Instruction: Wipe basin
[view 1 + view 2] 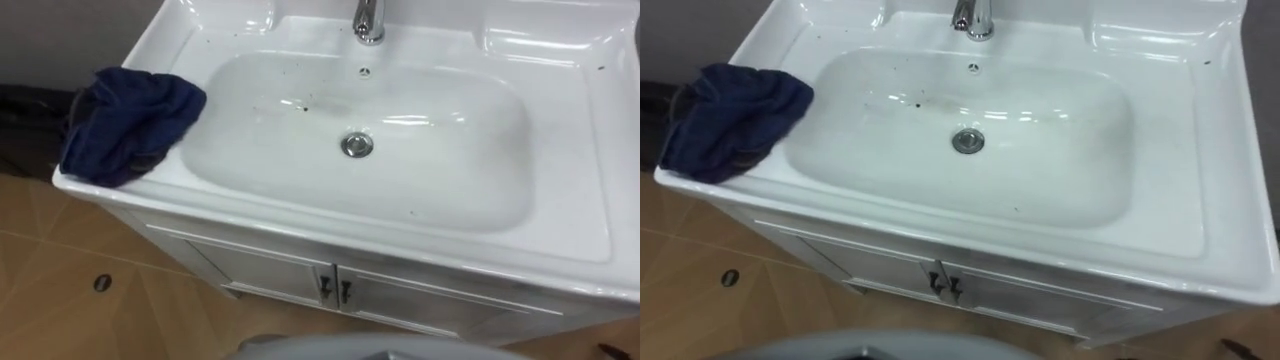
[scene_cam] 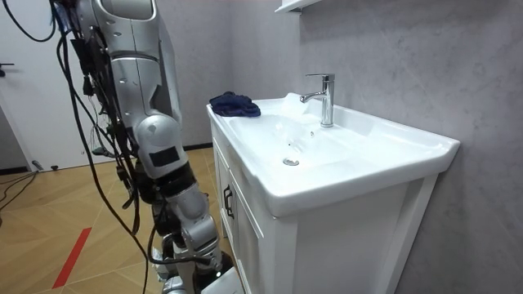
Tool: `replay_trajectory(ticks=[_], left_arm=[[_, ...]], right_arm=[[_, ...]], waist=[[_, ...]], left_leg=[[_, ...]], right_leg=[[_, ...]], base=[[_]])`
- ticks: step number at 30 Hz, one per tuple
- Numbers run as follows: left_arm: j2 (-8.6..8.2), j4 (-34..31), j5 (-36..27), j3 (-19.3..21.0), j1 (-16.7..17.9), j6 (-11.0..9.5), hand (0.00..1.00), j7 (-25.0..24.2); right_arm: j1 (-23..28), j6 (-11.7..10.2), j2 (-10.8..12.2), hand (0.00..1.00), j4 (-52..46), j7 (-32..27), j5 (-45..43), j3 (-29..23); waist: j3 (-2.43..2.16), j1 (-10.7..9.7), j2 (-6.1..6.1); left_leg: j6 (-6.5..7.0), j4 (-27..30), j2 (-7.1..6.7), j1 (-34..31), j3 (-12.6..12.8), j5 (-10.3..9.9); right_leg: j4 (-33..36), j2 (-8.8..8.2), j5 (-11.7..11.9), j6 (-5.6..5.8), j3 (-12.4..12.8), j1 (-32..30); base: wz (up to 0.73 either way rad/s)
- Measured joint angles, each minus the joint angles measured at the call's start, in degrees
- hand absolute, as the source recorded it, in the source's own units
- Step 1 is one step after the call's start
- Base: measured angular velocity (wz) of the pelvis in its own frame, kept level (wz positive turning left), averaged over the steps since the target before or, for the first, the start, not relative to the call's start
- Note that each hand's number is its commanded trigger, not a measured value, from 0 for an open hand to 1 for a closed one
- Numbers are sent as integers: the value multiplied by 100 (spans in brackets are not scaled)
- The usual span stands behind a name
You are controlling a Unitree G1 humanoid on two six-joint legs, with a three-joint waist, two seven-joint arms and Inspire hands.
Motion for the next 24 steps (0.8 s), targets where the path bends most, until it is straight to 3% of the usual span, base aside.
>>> replay_trajectory(ticks=[5, 9, 13, 17, 19, 24], left_arm=[[-122, 218, 380, -77, -100, 240, 0, -572], [-138, 349, 664, -154, -142, 432, 0, -962], [-138, 422, 1149, -330, -444, 623, 0, -1427], [-130, 521, 1348, -545, -701, 703, 0, -1810], [-118, 522, 1350, -558, -747, 740, 0, -2062], [-71, 734, 1423, -554, -839, 911, 0, -2575]], right_arm=[[-34, -24, 1, 0, 201, 62, 24, 54], [2, 46, 35, 0, 381, 57, -28, 53], [53, 219, 85, 0, 428, 54, -11, 160], [73, 273, 92, 0, 433, 39, 138, 149], [72, 301, 94, 0, 372, 42, 240, 154], [82, 418, 93, 0, 362, 52, 293, -116]], waist=[[12, -130, -42], [10, -273, -151], [84, -368, -293], [87, -464, -302], [78, -488, -283], [45, -628, -242]], left_leg=[[0, -11, -20, -5, 46, 0], [0, -11, -21, 22, 235, 0], [1, -16, -18, 6, 295, 0], [14, -15, -18, -2, 320, -9], [14, -22, 15, -12, 467, -9], [15, -1, 33, 4, 578, -10]], right_leg=[[14, -29, -32, 26, -5, 22], [14, -52, -40, 39, 28, 31], [2, -51, -39, 41, 62, 11], [6, -56, -35, 50, 81, -4], [35, -39, -30, 46, 205, -78], [39, -42, -7, 48, 232, -65]], base=[[2], [-7], [-2], [-3], [-28], [-10]])
